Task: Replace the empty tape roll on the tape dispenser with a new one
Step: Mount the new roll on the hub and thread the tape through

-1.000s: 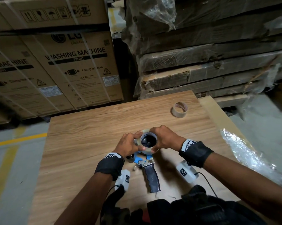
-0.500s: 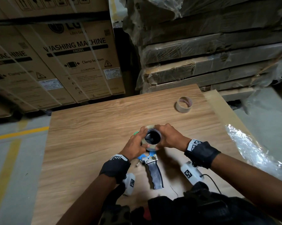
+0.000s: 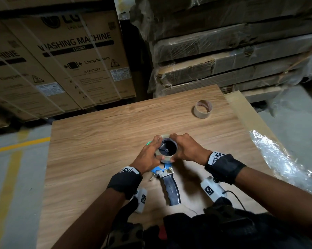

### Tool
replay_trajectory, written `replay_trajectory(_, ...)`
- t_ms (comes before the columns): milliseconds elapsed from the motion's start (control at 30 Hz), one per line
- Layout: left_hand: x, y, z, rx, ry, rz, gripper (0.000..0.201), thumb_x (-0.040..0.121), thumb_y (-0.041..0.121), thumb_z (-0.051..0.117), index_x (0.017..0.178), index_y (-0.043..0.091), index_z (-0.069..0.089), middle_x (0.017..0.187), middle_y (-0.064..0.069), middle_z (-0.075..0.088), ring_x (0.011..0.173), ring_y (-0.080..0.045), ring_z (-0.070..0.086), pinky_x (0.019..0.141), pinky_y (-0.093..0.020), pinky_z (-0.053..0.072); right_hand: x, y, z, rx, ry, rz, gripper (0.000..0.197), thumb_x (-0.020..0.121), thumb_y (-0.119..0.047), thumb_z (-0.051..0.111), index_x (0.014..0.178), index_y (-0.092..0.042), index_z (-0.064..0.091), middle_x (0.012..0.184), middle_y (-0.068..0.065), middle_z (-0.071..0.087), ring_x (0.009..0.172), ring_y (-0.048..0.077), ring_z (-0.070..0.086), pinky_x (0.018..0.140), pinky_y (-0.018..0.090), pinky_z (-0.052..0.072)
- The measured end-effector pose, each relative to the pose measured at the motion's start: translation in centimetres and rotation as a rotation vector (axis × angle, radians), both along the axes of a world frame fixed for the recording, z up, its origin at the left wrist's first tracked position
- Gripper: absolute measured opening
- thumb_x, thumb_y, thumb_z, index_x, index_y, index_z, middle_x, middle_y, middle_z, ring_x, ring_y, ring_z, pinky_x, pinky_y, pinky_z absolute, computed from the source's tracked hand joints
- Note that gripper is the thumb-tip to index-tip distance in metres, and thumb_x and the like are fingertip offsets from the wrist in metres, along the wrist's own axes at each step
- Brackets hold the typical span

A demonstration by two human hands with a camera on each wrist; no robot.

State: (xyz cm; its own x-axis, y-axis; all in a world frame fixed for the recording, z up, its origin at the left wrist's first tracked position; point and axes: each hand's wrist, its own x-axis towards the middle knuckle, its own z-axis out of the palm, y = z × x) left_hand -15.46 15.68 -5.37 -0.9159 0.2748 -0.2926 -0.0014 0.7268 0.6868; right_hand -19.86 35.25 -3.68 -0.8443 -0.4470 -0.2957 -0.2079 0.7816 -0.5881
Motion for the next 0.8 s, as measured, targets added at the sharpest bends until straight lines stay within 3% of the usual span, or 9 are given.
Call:
replay_trajectory(133, -0.4, 0.0, 0.3, -0.039, -0.007, -0.003, 0.080, 0.088, 0.013, 0.070, 0.156, 0.011, 0.026, 0.163, 0.002, 0.025, 0.148, -0.017, 0.028, 0.103, -0.002, 0.010, -0.2, -0.1, 0.0, 0.021, -0.012, 0.005, 0.079, 0.054, -0.030, 0.098, 0.122, -0.013, 0.063, 0.116, 0.008, 0.070, 0.103, 0.027, 0.068, 0.084, 0.026, 0.050)
replay_trajectory(333, -0.6, 0.0, 0.1, -0.066, -0.048, 0.011, 0.084, 0.087, 0.018, 0.071, 0.157, 0.015, 0.025, 0.165, 0.003, 0.019, 0.152, -0.019, 0.021, 0.116, -0.016, 0.014, -0.1, -0.2, -0.3, 0.013, -0.011, 0.008, 0.082, 0.053, -0.028, 0.097, 0.127, -0.015, 0.063, 0.121, 0.006, 0.069, 0.106, 0.028, 0.068, 0.087, 0.029, 0.050)
replay_trajectory(467, -0.6, 0.0, 0.1, -0.081, -0.056, -0.009, 0.082, 0.088, 0.019, 0.070, 0.157, 0.016, 0.024, 0.166, 0.004, 0.019, 0.150, -0.023, 0.025, 0.114, -0.018, 0.017, 0.0, -0.2, -0.3, 0.039, -0.013, 0.004, 0.080, 0.055, -0.027, 0.097, 0.126, -0.013, 0.062, 0.120, 0.007, 0.070, 0.106, 0.030, 0.067, 0.084, 0.028, 0.047)
replay_trajectory(633, -0.8, -0.1, -0.3, -0.113, -0.053, -0.038, 0.081, 0.086, 0.022, 0.070, 0.155, 0.018, 0.028, 0.164, 0.003, 0.025, 0.144, -0.030, 0.035, 0.119, -0.036, 0.029, 0.0, -0.2, -0.3, 0.055, -0.021, -0.007, 0.080, 0.056, -0.026, 0.097, 0.126, -0.014, 0.061, 0.119, 0.007, 0.069, 0.105, 0.032, 0.066, 0.082, 0.027, 0.046)
replay_trajectory(800, -1.1, -0.1, -1.0, -0.174, -0.052, -0.036, 0.085, 0.085, 0.028, 0.071, 0.156, 0.021, 0.026, 0.165, 0.005, 0.023, 0.147, -0.029, 0.030, 0.121, -0.036, 0.024, 0.1, -0.2, -0.7, 0.061, -0.010, 0.005, 0.081, 0.056, -0.028, 0.096, 0.126, -0.014, 0.060, 0.120, 0.006, 0.067, 0.106, 0.032, 0.065, 0.079, 0.025, 0.041)
